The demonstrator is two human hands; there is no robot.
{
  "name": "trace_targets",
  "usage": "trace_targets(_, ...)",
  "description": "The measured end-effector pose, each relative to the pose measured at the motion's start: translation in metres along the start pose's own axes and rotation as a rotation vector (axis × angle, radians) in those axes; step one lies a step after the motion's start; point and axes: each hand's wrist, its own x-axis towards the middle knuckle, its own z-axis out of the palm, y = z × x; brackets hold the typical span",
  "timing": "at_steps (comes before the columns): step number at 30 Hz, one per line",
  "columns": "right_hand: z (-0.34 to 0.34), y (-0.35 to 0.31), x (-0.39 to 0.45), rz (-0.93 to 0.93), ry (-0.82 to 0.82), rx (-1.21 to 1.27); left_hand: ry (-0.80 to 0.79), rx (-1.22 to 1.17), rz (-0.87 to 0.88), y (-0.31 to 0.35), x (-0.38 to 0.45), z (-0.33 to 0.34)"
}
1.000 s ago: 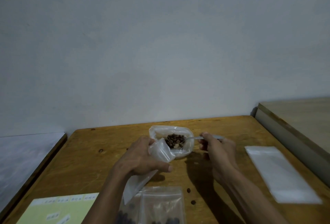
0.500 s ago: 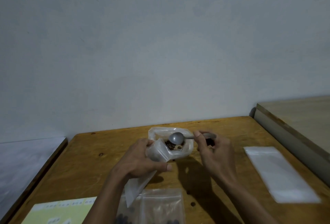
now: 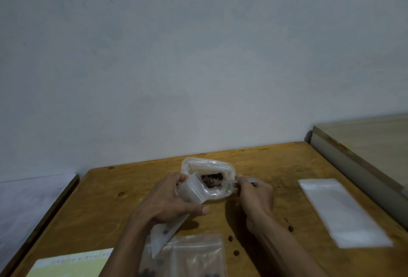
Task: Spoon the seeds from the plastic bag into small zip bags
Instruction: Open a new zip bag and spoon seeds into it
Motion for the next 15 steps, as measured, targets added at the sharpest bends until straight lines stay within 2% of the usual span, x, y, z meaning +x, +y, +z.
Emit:
trace_targets(11, -0.032, -0.038, -0.013, -0.113, -0.145, 0.002, 0.065, -0.017, -0.008, -0.006, 0.005, 0.010)
trace_targets(13, -0.031, -0.040, -0.022, -0.200, -0.221, -0.060, 0.073, -0.021, 0.001, -0.006, 0.006, 0.012)
trace_targets(15, -0.028, -0.037, -0.031, -0.364, -0.306, -0.212, 0.075, -0.034, 0.000, -0.006, 0.007, 0.012)
